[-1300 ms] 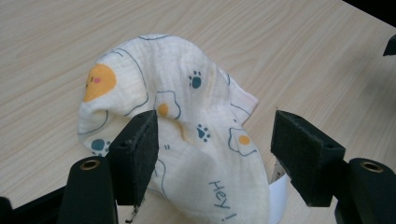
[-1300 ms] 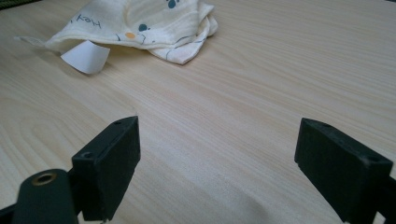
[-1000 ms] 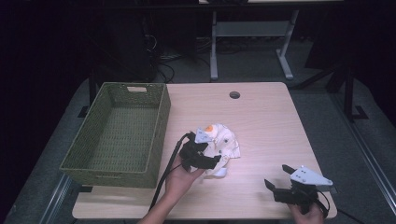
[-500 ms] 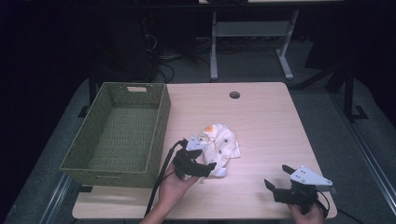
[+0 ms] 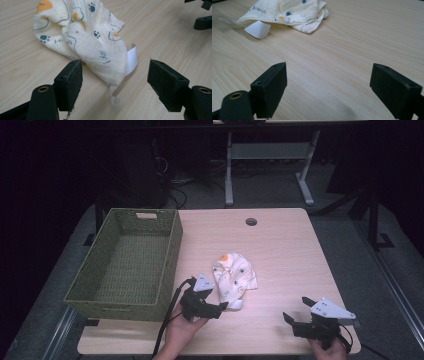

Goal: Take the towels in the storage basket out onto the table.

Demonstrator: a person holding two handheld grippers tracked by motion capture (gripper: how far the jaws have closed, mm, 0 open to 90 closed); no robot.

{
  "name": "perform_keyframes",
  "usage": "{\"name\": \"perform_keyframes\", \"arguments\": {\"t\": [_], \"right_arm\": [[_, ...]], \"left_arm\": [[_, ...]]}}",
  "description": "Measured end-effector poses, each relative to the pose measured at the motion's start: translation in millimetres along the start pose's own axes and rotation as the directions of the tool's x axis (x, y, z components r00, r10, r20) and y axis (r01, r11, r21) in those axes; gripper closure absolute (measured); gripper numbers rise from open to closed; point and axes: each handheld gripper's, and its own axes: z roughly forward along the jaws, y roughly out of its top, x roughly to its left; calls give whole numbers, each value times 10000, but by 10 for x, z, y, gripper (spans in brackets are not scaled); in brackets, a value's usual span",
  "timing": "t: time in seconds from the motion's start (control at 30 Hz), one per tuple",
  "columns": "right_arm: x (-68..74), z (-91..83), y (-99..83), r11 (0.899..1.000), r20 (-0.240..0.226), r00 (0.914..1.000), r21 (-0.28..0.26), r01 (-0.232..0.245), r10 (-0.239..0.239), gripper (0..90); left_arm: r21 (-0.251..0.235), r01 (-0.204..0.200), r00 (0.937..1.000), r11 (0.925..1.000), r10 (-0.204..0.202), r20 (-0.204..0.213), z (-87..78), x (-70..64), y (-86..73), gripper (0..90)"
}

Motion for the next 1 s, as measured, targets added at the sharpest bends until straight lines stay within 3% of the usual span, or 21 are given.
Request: {"name": "perform_keyframes", "arguments": {"t": [0.37,0.77,0.93,1.0], "right_arm": [[13,6,-2,10000,11,10000,74,6,-6,138],[3,13,-19,9999,61,10000,160,-50,49,138],[1,5,-31,9999,90,9999,135,-99,97,138],[8,-3,-39,9999,95,9999,114,-114,113,138]], "left_arm": [[-13,-238,9996,9997,238,-182,-139,-33,-113,274],[-61,-112,9998,9999,111,-182,-275,-30,-312,266],[-437,369,9993,9984,-364,119,-322,12,-335,264],[-583,269,9996,9979,-265,73,-342,16,-303,259]]}}
